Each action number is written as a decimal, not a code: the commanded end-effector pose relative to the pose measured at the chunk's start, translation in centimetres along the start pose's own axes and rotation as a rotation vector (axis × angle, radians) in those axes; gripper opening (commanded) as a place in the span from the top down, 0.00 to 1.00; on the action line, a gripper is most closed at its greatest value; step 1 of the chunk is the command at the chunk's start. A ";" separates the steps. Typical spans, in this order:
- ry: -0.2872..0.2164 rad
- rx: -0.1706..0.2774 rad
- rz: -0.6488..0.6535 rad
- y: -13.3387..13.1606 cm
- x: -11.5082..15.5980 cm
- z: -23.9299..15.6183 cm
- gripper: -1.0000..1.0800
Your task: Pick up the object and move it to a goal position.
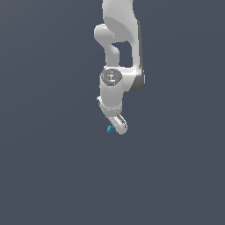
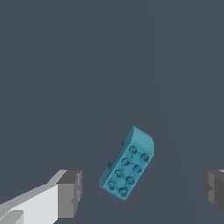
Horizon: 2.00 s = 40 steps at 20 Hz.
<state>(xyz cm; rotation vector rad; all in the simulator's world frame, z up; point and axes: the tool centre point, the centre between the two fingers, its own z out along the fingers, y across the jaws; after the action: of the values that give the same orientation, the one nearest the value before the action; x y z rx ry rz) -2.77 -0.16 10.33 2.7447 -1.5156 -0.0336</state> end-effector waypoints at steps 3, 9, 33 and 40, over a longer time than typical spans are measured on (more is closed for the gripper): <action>0.002 0.004 0.122 -0.1 -0.5 0.7 0.04; 0.004 0.009 0.282 -0.1 -1.2 1.6 0.04; 0.011 0.019 0.551 0.0 -2.3 3.4 0.04; 0.011 0.019 0.554 0.1 -2.3 6.3 0.04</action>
<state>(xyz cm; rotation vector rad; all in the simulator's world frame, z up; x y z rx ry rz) -4.11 1.80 4.88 2.2311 -2.2123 0.0001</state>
